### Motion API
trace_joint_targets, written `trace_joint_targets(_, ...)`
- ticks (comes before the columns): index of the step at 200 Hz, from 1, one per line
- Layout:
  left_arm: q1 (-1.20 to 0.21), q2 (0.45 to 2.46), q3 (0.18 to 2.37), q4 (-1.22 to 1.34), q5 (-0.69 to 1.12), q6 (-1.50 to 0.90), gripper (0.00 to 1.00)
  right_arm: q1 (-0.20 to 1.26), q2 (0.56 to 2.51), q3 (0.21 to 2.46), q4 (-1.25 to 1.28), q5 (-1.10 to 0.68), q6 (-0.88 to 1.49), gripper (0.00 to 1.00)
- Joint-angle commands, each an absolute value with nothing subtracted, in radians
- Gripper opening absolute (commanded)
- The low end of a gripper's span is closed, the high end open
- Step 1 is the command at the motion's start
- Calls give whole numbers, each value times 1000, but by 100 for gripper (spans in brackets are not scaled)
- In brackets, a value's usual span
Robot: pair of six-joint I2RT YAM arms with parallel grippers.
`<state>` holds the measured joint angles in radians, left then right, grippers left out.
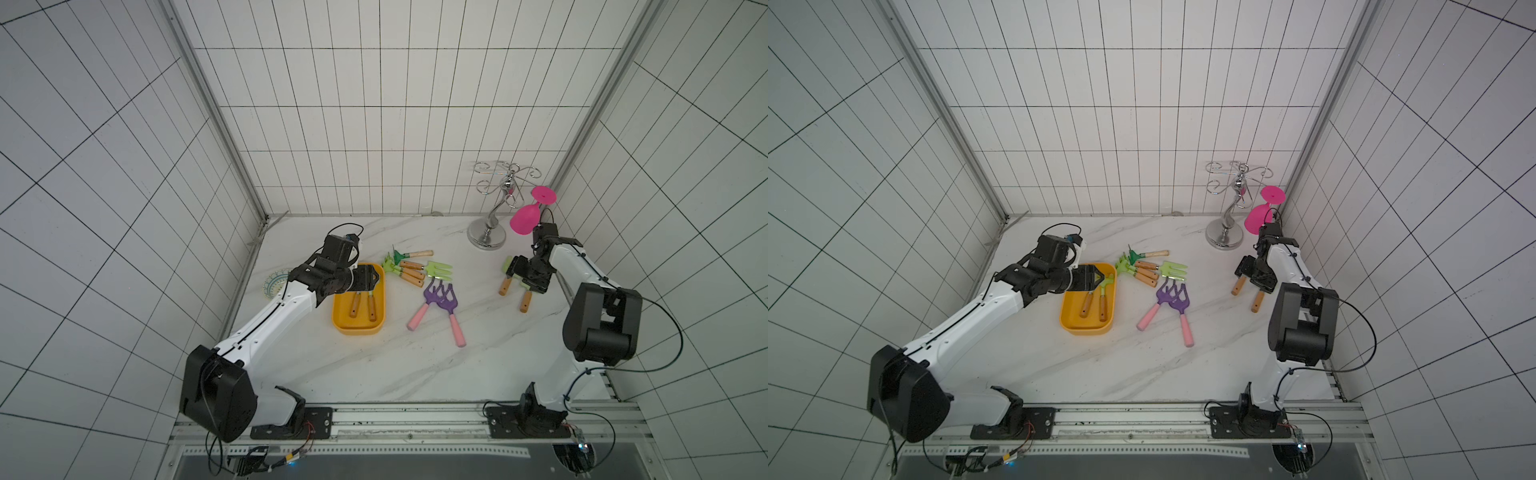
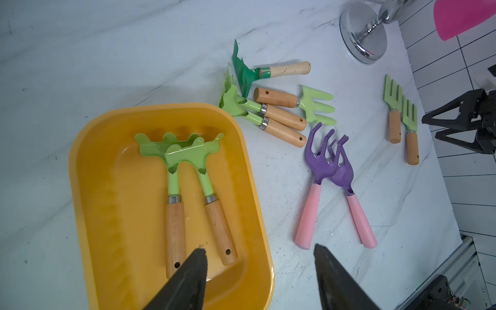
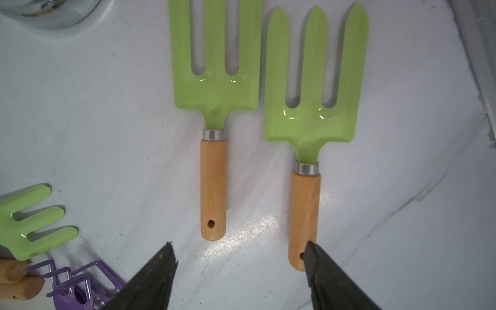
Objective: Put the rake into the storage box
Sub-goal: Pick up the rake at the center of the board.
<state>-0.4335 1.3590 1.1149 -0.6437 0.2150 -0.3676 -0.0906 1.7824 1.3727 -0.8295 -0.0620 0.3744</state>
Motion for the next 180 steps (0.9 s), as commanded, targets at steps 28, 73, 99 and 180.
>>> trace_joint_targets(28,-441,1378,1100,-606,148,-315,65,-60,1806,1439,-882,-87,332,72)
trace_joint_targets(73,-438,1428,1158,-676,95,-295,65,104,1892,1531,-889,-53,295,72)
trace_joint_targets(99,-438,1436,1169,-704,84,-288,65,114,1945,1576,-936,2,323,73)
trace_joint_targets(180,-439,1446,1158,-712,84,-296,65,12,1970,1521,-875,7,340,68)
